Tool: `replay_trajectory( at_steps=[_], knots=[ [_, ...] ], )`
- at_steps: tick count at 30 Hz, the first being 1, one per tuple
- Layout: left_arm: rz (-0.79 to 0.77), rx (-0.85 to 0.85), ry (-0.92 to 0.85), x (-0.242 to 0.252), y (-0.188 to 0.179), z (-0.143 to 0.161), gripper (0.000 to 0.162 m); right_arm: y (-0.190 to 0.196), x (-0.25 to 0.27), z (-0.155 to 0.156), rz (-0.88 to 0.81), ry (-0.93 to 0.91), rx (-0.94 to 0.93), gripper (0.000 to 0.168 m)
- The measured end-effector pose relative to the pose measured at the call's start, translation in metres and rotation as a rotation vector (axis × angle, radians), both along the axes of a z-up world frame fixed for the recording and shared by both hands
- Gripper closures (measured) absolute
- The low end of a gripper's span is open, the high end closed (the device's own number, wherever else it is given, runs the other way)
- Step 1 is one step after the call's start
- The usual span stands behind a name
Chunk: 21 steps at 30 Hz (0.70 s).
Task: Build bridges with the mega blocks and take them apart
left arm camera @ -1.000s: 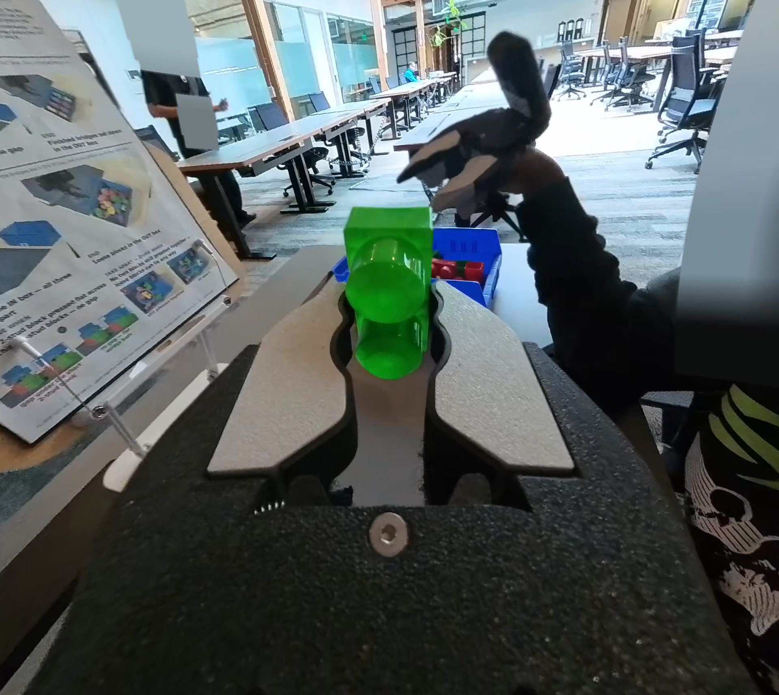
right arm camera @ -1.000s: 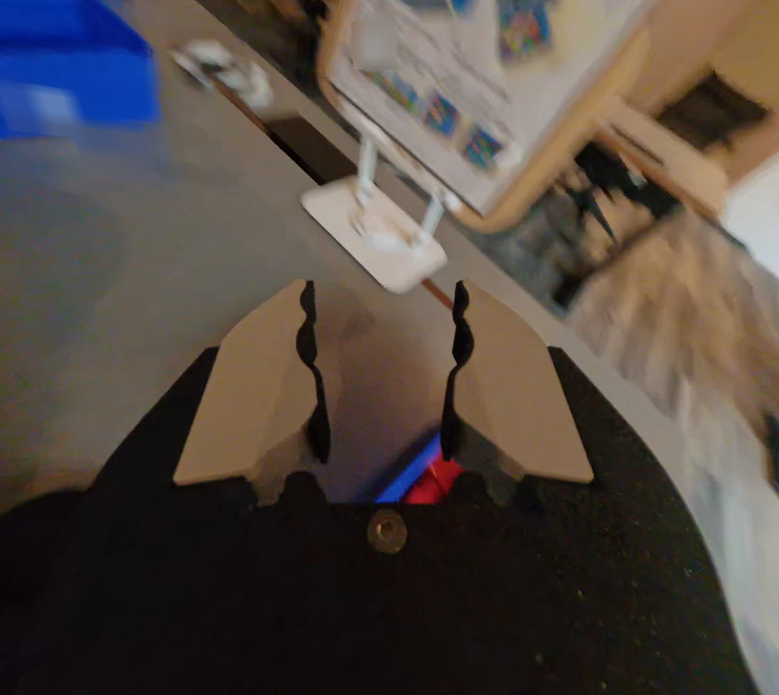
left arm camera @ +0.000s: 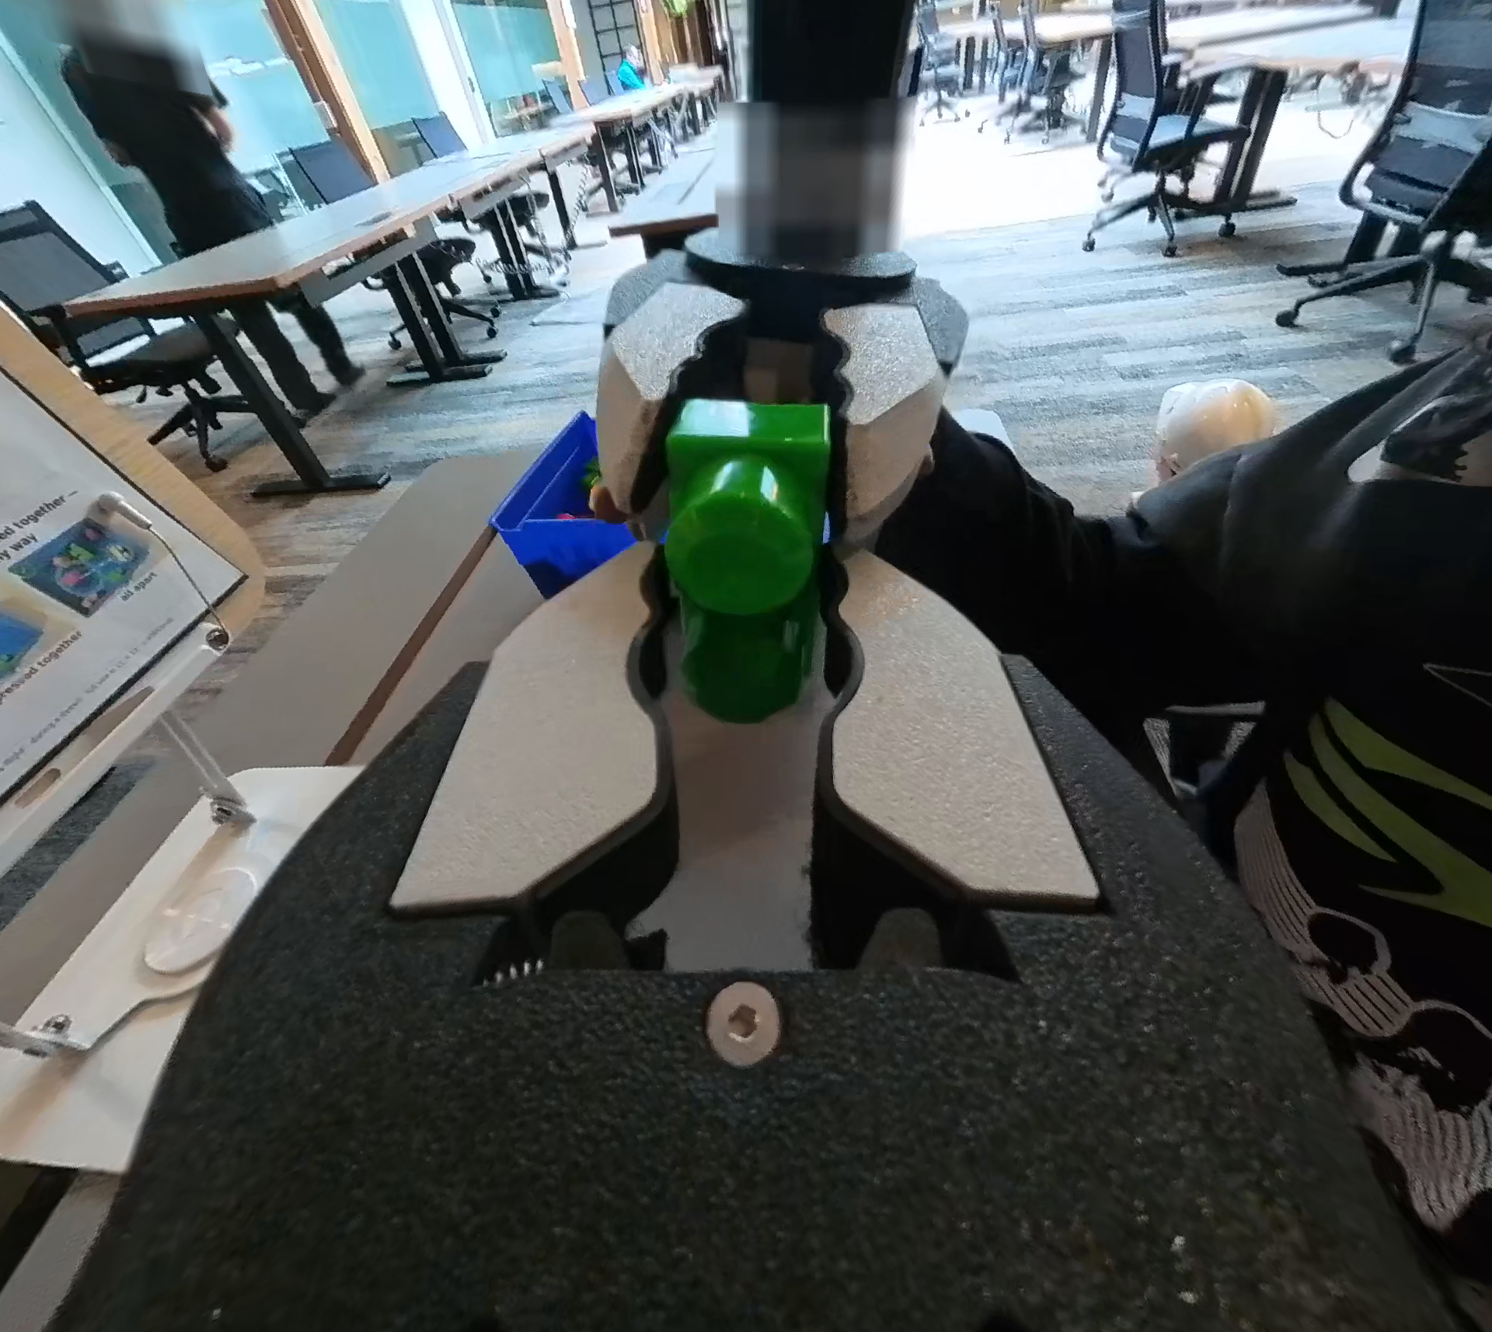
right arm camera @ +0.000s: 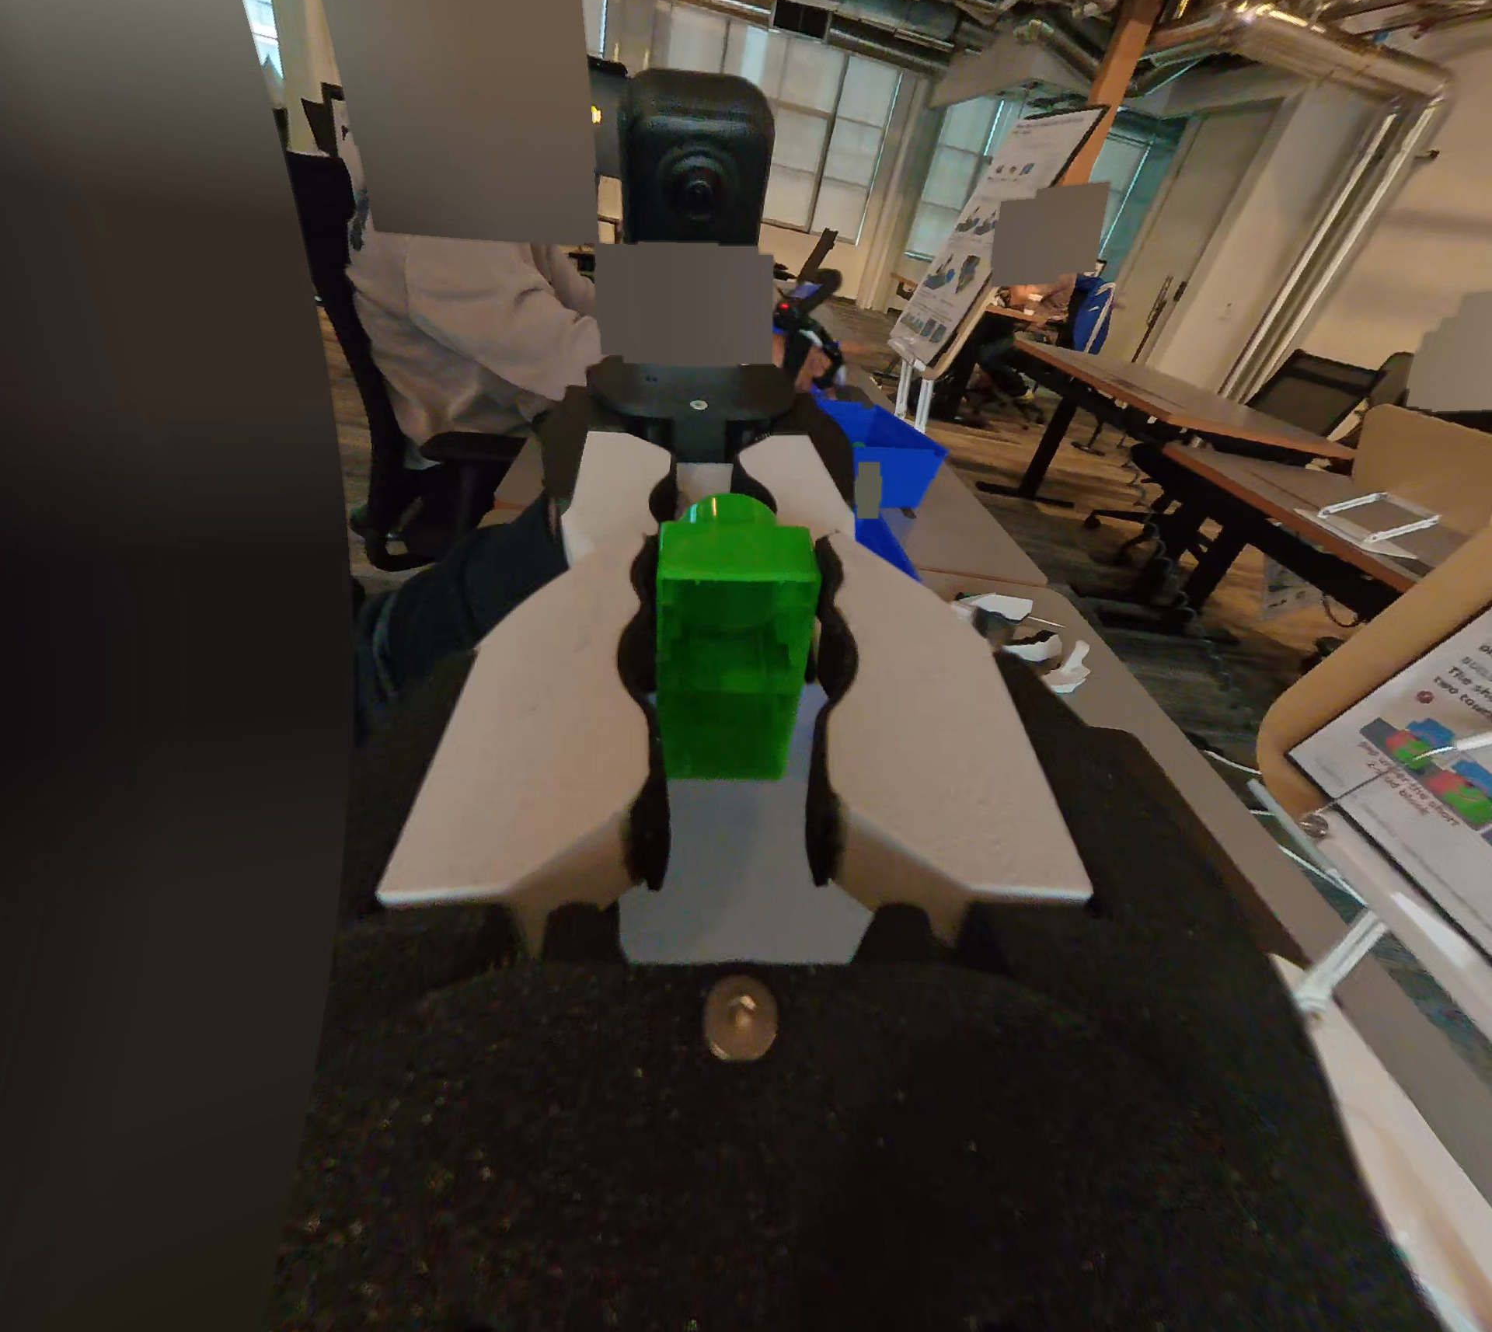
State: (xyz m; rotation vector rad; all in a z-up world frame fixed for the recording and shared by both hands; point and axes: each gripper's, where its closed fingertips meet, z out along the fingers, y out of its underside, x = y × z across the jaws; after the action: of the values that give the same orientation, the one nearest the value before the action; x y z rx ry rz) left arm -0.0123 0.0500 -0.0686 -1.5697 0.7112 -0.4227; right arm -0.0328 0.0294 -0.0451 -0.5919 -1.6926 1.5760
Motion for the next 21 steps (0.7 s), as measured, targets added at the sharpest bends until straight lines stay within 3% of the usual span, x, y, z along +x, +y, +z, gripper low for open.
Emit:
replay_trajectory(
  at_steps=[6, 11, 16, 21],
  knots=[
    [0.112, 0.088, -0.108, -0.025, 0.001, 0.025, 0.099, 0.034, 0.012, 0.012, -0.148, 0.03, 0.015, 0.132],
    [0.253, 0.161, -0.21, -0.064, -0.006, 0.045, 0.096, 0.119, 0.027, 0.005, -0.562, -0.027, 0.132, 0.132],
    [0.359, 0.19, -0.236, -0.097, -0.016, 0.051, 0.101, 0.227, 0.075, -0.026, -1.065, -0.238, 0.249, 0.132],
    [0.416, 0.21, -0.248, -0.115, -0.025, 0.055, 0.104, 0.309, 0.142, -0.078, -1.365, -0.521, 0.246, 0.132]
  ],
)
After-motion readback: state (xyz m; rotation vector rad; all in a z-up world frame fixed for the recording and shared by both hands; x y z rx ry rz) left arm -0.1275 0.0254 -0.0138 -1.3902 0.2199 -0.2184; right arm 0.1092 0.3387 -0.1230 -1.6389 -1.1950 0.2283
